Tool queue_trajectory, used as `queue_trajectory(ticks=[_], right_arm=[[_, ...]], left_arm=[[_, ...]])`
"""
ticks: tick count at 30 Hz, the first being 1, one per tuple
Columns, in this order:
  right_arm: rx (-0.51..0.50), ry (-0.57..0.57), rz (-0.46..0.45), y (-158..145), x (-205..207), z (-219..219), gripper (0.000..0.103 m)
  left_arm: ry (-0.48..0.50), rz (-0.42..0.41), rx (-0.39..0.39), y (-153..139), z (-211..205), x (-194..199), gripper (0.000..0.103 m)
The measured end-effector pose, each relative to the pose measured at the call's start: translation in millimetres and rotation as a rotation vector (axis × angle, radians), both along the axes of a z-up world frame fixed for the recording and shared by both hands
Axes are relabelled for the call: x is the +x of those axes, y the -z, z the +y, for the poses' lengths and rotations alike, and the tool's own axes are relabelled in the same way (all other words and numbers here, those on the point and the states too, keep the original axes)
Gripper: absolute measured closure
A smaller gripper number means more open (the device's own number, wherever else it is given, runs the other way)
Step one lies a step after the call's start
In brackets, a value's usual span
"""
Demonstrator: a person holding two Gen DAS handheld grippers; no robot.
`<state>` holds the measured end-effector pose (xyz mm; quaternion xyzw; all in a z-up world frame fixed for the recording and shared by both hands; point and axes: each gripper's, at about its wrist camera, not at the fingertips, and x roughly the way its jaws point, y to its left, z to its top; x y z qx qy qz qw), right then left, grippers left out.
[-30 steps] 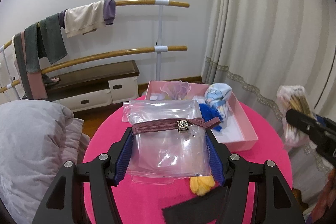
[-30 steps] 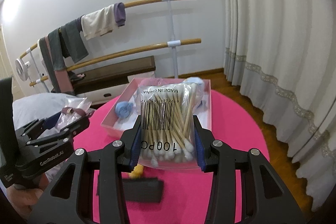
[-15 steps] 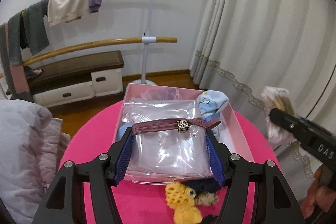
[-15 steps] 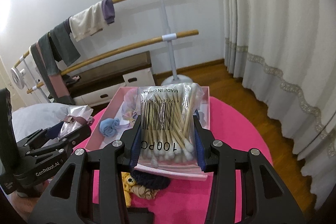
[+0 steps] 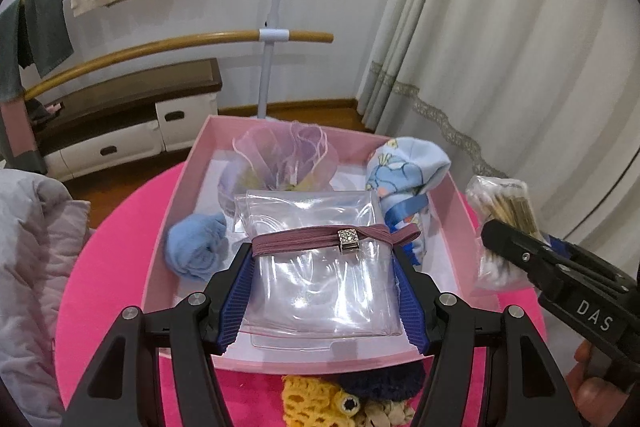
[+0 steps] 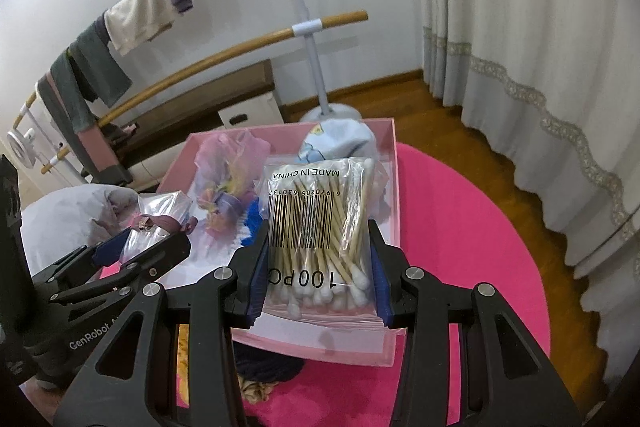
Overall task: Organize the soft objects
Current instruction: 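Carry the plastic bag and swab bag into the pink box and open both tools, then withdraw both tools from the box and move toward the black band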
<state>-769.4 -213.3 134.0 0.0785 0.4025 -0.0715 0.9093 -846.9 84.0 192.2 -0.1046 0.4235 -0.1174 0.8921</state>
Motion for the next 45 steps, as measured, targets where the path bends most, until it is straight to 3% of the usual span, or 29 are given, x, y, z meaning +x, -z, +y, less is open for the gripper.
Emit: queue_trajectory(ticks=[14,19,22,24,27,31,45], right_arm=[[0.022,0.005,0.065,29,19,-6,0.063],[0.035,0.011,0.075,34,22,-9,0.059],[0.051,0.023,0.060,33,20,-13,0.042],[0.060,0.025,0.049,32,17,-13,0.017],[0.067,0.024,0.031,26,14,-12,0.000],[0.064,0.040,-0.011,13,6,-10,0.000],[0.022,0.045,-0.155,-39,-62,21,0.000]], left_arm=[[0.005,0.052,0.044,23,-19,43,0.040],[0.000,0.039,0.065,25,-19,39,0.036],[0.000,0.013,0.066,20,-19,33,0.023],[-0.012,-0.002,0.076,17,-15,26,0.017],[-0.033,-0.025,0.079,8,-6,17,0.007],[-0.047,-0.075,0.090,-5,13,-13,0.000],[-0.120,-0.228,0.128,-60,45,-107,0.000]])
